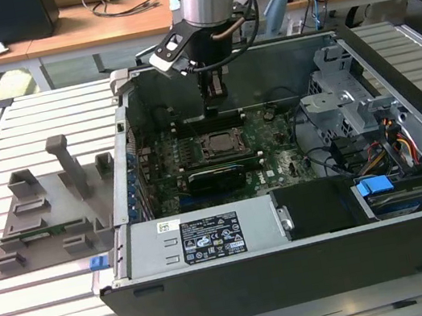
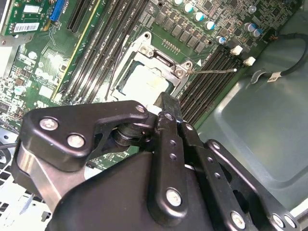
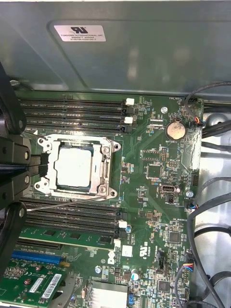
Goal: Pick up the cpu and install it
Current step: 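Close the cpu cover, then install the first cpu locking lever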
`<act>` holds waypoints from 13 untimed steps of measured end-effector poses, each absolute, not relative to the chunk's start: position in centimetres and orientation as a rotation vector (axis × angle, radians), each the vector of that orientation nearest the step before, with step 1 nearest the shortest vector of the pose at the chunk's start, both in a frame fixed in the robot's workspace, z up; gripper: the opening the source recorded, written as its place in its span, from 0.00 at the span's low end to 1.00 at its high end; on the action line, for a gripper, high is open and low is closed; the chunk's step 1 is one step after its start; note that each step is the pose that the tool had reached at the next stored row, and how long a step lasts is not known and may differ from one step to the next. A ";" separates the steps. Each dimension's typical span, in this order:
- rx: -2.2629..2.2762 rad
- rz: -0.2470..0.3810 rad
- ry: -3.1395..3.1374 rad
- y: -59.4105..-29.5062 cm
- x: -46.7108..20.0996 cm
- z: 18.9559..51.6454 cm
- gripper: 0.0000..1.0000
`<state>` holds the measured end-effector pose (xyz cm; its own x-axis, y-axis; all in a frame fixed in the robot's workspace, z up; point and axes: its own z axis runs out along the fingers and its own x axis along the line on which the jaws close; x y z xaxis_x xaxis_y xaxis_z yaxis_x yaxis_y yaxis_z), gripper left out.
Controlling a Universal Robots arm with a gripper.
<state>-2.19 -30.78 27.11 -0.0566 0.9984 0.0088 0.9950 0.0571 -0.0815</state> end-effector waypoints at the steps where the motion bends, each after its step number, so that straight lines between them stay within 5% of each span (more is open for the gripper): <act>1: -2.114 0.082 -2.238 -30.8 -2.2 27.1 0.11; 13: -1.977 0.088 -2.363 -30.8 -2.2 27.1 0.11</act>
